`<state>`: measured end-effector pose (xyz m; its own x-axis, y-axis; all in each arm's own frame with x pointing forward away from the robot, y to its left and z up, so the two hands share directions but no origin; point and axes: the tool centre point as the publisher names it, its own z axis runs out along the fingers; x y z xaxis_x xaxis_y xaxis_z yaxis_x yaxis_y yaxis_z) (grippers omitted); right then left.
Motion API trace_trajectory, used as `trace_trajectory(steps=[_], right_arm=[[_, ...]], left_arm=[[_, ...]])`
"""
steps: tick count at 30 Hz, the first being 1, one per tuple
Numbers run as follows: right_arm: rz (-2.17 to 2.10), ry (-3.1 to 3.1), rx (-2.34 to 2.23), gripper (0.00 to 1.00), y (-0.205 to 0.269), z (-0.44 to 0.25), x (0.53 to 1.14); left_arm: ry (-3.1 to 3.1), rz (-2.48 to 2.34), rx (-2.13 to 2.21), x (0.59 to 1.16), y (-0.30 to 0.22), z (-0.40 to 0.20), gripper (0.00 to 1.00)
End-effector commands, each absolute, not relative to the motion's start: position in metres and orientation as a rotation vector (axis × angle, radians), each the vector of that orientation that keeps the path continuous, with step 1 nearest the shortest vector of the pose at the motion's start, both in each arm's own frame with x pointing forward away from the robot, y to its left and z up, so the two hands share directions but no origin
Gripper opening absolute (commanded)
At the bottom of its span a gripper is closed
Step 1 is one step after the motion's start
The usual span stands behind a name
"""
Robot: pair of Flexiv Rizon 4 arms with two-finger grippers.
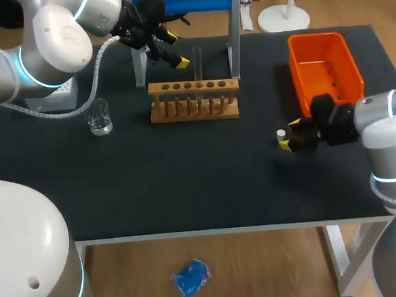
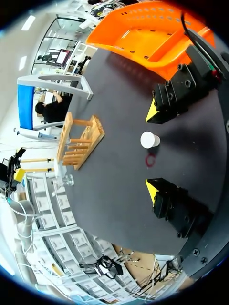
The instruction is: Invert the test tube, pick up the pipette, mount the tip to pipette, aspirate from beaker and dispense into the tube, eject the tip, return the pipette, and cap with the stopper.
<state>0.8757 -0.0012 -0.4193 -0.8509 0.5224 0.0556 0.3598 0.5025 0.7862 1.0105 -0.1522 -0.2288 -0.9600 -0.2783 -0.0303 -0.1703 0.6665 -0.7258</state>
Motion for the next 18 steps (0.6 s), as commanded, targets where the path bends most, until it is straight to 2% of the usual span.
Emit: trace_trajectory(steps=[1, 8, 13, 14, 15, 18], right_arm=[[1.269, 2.553, 0.765, 0.65, 0.003, -0.427, 0.883], [1.279, 2.553, 0.776, 0.66, 0.006, -0.43, 0.889], [1.283, 2.554, 0.779, 0.62, 0.007, -0.431, 0.894], [1.284, 2.553, 0.778, 0.54, 0.008, -0.431, 0.895], [1.285, 2.553, 0.777, 0.5, 0.009, -0.431, 0.895], [1.287, 2.552, 0.773, 0.5, 0.01, -0.43, 0.896]], left_arm=[[2.742, -1.17, -0.373, 1.01, -0.152, -0.228, 1.0], [2.742, -1.17, -0.373, 1.01, -0.152, -0.228, 1.0], [2.742, -1.17, -0.373, 1.01, -0.152, -0.228, 1.0], [2.742, -1.17, -0.373, 1.01, -0.152, -0.228, 1.0], [2.742, -1.17, -0.373, 1.01, -0.152, -0.228, 1.0], [2.742, -1.17, -0.373, 1.01, -0.152, -0.228, 1.0]])
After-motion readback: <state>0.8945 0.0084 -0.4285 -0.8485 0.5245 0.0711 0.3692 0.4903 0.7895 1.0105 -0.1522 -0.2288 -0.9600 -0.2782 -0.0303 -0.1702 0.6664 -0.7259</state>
